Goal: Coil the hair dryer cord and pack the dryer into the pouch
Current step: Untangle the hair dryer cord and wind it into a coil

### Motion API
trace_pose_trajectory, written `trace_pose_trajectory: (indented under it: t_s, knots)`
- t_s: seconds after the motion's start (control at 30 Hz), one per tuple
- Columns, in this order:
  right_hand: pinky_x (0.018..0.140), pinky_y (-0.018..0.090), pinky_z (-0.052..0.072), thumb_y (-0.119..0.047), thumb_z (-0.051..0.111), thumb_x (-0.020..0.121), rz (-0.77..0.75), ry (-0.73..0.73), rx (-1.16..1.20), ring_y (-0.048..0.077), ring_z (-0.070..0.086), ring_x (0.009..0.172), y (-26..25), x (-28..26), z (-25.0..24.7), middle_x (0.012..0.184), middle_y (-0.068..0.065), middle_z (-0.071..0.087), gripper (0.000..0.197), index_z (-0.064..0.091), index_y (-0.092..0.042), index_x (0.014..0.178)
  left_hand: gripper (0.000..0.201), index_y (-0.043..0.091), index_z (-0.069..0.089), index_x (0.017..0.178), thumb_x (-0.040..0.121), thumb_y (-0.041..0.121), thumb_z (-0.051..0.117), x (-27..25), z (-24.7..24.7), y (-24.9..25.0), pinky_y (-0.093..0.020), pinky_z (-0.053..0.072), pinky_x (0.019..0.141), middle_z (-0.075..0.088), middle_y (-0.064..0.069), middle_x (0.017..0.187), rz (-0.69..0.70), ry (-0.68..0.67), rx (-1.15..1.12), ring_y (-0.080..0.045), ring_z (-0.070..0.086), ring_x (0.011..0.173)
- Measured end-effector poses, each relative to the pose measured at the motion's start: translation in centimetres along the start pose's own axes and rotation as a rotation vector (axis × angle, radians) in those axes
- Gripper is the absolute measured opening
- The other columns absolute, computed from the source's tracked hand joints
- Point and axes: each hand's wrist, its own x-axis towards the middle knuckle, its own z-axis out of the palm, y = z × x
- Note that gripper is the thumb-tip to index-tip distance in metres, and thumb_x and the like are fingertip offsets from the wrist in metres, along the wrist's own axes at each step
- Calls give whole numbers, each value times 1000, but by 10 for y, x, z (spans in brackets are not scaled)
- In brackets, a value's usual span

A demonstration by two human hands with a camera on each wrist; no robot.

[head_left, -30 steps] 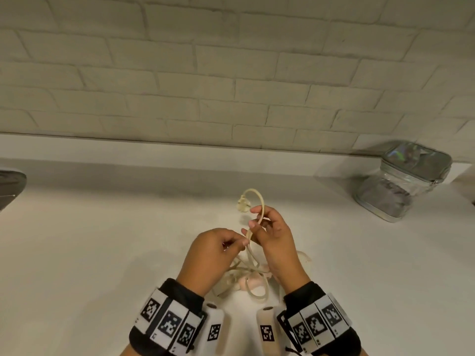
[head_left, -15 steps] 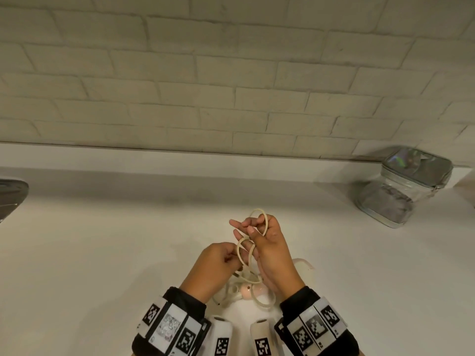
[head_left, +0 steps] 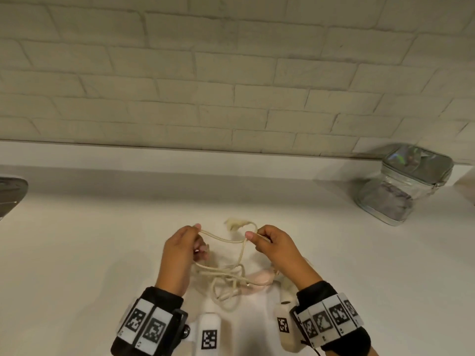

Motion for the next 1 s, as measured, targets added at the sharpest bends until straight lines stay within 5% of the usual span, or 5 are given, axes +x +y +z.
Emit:
trace_pose_trajectory:
  t_s: [0.27, 0.47, 0.57, 0.77, 1.0]
  knots:
    - [74, 41, 57, -13, 51, 92, 189, 49, 394, 17, 48, 60, 21, -6, -11, 64, 4, 44, 19, 43, -9, 75, 29, 11, 46, 73, 97, 18, 33, 9, -30, 27, -29, 59, 75, 75, -14, 79, 142, 97, -406, -24, 71, 89]
    - [69, 39, 56, -8, 50, 90, 129, 3, 395, 17, 51, 57, 18, -10, -27, 64, 6, 47, 20, 45, -10, 71, 38, 17, 44, 61, 96, 16, 29, 10, -29, 17, -35, 35, 106, 64, -8, 122, 145, -22, -229, -8, 53, 121]
    - [51, 14, 48, -10, 57, 88, 65, 85, 140, 22, 49, 62, 18, -8, -32, 67, 12, 46, 23, 42, -9, 70, 50, 22, 57, 51, 96, 14, 36, 10, -28, 19, -30, 28, 107, 60, 3, 128, 181, -84, -32, -2, 45, 127]
    - [51, 27, 42, -23, 48, 93, 87, 128, 167, 16, 45, 43, 8, -10, -37, 53, 7, 48, 33, 46, -7, 64, 23, 20, 68, 76, 90, 18, 50, 14, -28, 29, 11, 22, 82, 36, 13, 144, 365, -90, 326, 18, 25, 127]
    - [50, 17, 29, -15, 65, 83, -378, 69, -21, 6, 32, 49, -30, -21, -29, 48, -5, 37, 40, 42, -17, 50, 17, 31, 72, 71, 82, 24, 60, 16, -14, 15, 0, 24, 97, 35, 7, 147, 424, -130, 370, 5, 28, 134]
